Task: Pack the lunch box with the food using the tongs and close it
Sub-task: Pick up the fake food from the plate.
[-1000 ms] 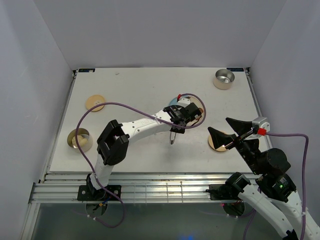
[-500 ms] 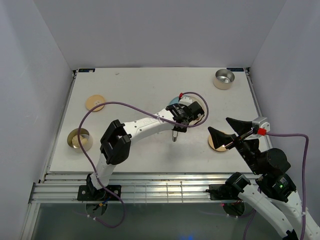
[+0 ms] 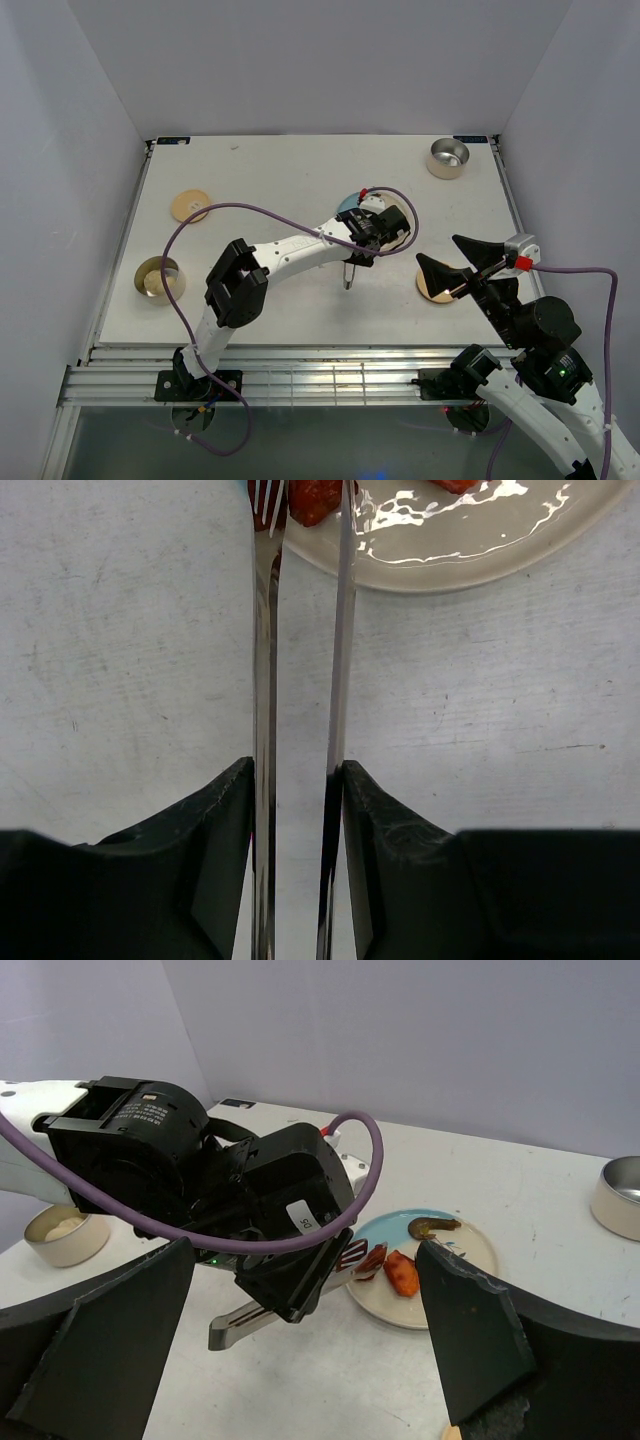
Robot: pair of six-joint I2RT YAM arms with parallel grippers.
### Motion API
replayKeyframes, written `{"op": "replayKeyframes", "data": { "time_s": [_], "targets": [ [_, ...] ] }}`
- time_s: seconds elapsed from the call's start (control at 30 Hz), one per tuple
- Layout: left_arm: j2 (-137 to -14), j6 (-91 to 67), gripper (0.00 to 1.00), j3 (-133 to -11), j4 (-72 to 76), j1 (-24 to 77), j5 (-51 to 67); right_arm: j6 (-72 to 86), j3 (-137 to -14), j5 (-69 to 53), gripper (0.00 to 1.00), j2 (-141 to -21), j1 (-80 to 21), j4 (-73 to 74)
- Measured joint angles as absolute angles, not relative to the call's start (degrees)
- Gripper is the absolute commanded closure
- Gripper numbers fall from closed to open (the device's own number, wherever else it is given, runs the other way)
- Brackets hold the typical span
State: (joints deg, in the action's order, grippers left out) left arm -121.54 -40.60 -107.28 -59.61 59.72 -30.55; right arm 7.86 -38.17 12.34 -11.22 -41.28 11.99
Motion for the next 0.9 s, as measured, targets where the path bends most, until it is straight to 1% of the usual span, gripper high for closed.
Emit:
{"op": "replayKeyframes", "data": {
  "time_s": [0.4, 0.9],
  "targets": [
    [-122.7, -41.3, 0.52, -112.0, -62.8, 59.7, -30.2, 7.5, -38.2, 13.2, 0.03, -11.2, -41.3, 12.0],
    [-124.8, -42.4, 0.51, -112.6, -65.3, 59.7, -29.2, 7.3, -38.2, 13.8, 0.03, -11.0, -41.3, 12.0]
  ]
}}
